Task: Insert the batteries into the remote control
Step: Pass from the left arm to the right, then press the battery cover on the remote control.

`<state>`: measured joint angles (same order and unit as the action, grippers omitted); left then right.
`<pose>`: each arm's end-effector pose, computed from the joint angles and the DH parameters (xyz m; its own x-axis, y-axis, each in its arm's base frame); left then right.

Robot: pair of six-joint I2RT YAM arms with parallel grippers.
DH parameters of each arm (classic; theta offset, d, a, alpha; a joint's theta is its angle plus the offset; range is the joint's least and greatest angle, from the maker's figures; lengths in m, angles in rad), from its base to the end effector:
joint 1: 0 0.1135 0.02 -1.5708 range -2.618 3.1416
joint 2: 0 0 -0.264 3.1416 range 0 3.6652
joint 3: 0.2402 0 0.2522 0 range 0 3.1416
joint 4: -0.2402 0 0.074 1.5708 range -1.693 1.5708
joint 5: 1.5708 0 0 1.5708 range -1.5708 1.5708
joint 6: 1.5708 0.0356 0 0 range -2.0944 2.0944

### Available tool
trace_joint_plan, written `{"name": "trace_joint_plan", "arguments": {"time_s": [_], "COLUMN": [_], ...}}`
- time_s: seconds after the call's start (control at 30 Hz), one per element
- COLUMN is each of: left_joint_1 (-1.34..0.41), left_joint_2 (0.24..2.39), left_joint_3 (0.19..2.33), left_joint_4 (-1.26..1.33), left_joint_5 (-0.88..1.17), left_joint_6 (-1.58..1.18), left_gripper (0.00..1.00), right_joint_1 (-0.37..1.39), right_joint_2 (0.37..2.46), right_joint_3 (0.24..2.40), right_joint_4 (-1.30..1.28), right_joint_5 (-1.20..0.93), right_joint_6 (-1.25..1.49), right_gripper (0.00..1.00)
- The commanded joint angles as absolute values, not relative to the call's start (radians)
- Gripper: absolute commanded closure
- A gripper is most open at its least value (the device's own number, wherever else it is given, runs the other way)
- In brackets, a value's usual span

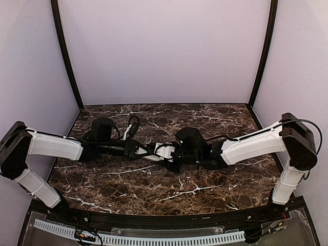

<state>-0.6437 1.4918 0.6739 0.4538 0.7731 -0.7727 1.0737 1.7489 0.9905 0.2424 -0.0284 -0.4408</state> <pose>0.2278 -0.2020 0.2035 -0.8682 0.0268 -0.4955 0.4825 0.2787 -0.8304 0.1809 0.3355 0.1943 0.1671 -0.5864 -0.7926 -0.9057 0.2265 -0.3584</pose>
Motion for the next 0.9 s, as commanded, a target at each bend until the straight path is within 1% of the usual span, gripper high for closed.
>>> {"name": "trace_joint_plan", "arguments": {"time_s": [0.0, 0.07, 0.13, 0.3, 0.4, 0.6, 0.73, 0.87], "left_joint_1": [-0.661, -0.653, -0.637, -0.611, -0.597, -0.589, -0.587, -0.587], "left_joint_2": [1.446, 1.434, 1.423, 1.374, 1.344, 1.333, 1.348, 1.367], "left_joint_3": [0.695, 0.699, 0.705, 0.724, 0.729, 0.733, 0.711, 0.693], "left_joint_4": [0.43, 0.413, 0.397, 0.31, 0.278, 0.249, 0.32, 0.39], "left_joint_5": [0.781, 0.765, 0.763, 0.717, 0.681, 0.671, 0.72, 0.764], "left_joint_6": [-0.745, -0.746, -0.744, -0.699, -0.689, -0.681, -0.719, -0.758], "left_gripper": [0.61, 0.53, 0.51, 0.5, 0.51, 0.57, 0.57, 0.59], "right_joint_1": [1.08, 1.08, 1.079, 1.08, 1.08, 1.08, 1.079, 1.08], "right_joint_2": [1.743, 1.734, 1.724, 1.721, 1.719, 1.707, 1.698, 1.681], "right_joint_3": [0.988, 0.973, 0.96, 0.961, 0.959, 0.947, 0.938, 0.92], "right_joint_4": [0.279, 0.286, 0.295, 0.285, 0.284, 0.297, 0.313, 0.339], "right_joint_5": [-0.003, -0.003, -0.004, -0.017, -0.017, -0.008, -0.008, -0.017], "right_joint_6": [-0.432, -0.431, -0.43, -0.428, -0.426, -0.425, -0.425, -0.42], "right_gripper": [1.0, 1.0, 1.0, 1.0, 1.0, 1.0, 1.0, 1.0]}}
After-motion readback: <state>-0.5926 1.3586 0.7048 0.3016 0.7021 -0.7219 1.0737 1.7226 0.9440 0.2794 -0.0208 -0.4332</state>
